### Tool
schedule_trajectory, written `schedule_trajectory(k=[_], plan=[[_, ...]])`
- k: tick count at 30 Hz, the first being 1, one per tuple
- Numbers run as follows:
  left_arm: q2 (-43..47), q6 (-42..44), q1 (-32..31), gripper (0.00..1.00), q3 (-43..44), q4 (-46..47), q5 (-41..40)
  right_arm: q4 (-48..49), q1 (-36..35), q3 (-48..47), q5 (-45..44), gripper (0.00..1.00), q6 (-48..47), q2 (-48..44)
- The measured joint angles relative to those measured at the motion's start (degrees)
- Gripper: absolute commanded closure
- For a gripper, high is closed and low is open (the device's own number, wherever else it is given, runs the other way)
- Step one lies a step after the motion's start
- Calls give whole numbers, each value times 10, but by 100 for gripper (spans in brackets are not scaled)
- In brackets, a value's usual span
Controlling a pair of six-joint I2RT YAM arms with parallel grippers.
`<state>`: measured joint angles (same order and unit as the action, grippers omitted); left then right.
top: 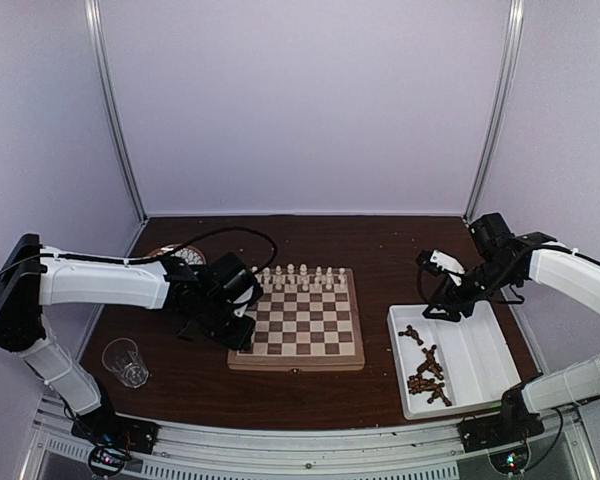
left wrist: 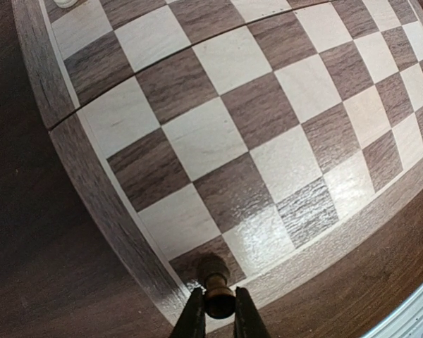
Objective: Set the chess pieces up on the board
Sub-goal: Place the rook at h8.
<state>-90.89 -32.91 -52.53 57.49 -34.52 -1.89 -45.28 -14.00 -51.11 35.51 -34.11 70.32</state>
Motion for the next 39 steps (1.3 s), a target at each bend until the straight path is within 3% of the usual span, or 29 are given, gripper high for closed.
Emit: schedule_trajectory(k=[8,13,19,25,31,35,39], plan=[[-4,0,0,90,0,0,-5,0,0,0,0,45,0,0],[-5,0,0,73,1,-1,-6,0,0,0,0,45,0,0],[-8,-3,0,60,1,-15,-9,-1,0,0,0,45,0,2],[5,-4,0,56,4,-28,-9,-2,0,0,0,45,-1,2],[94,0,-3,55,33,-48,-14,-12,-2,0,-12,51,-24,2],[168,10,-8,56,38,-15,-26,-13,-27,0,-59,57,-36,25],[186,9,-10,56,37,22,-39,-4,-75,-1,-124,60,-26,89]])
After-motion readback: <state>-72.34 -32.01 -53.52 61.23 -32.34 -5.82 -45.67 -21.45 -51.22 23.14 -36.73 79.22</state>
